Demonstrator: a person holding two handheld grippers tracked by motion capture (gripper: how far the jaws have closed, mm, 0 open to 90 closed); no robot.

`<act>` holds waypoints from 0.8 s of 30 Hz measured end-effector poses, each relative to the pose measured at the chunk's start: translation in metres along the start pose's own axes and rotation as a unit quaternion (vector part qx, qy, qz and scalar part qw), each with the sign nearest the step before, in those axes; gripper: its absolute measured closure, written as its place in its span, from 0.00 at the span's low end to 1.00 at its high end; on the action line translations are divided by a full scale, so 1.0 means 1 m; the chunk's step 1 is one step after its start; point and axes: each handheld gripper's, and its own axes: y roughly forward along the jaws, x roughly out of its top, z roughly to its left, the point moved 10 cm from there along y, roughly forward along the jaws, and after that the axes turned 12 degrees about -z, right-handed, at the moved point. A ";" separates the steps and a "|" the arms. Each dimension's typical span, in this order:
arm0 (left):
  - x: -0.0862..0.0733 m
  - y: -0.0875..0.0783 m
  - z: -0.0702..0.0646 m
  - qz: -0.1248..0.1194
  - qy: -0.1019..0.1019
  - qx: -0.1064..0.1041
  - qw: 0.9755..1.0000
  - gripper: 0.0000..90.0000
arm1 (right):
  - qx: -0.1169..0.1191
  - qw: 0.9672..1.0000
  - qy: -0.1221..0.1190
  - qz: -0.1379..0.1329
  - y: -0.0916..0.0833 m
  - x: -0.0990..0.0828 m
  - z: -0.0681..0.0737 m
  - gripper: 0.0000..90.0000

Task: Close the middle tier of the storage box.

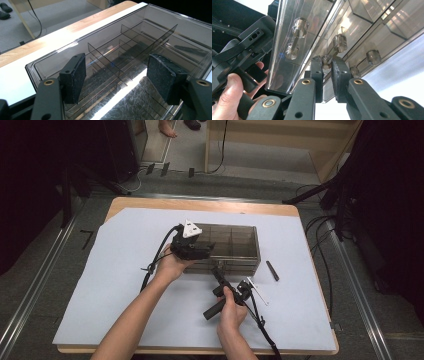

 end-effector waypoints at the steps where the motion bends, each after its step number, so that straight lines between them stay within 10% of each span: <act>1: 0.000 0.000 0.000 0.000 0.000 0.000 1.000 0.37 | -0.001 1.000 0.003 0.000 0.000 0.000 0.000 0.90; 24: 0.000 0.000 0.000 0.002 0.001 0.000 1.000 0.37 | 0.007 1.000 -0.005 0.006 -0.011 -0.003 0.000 0.90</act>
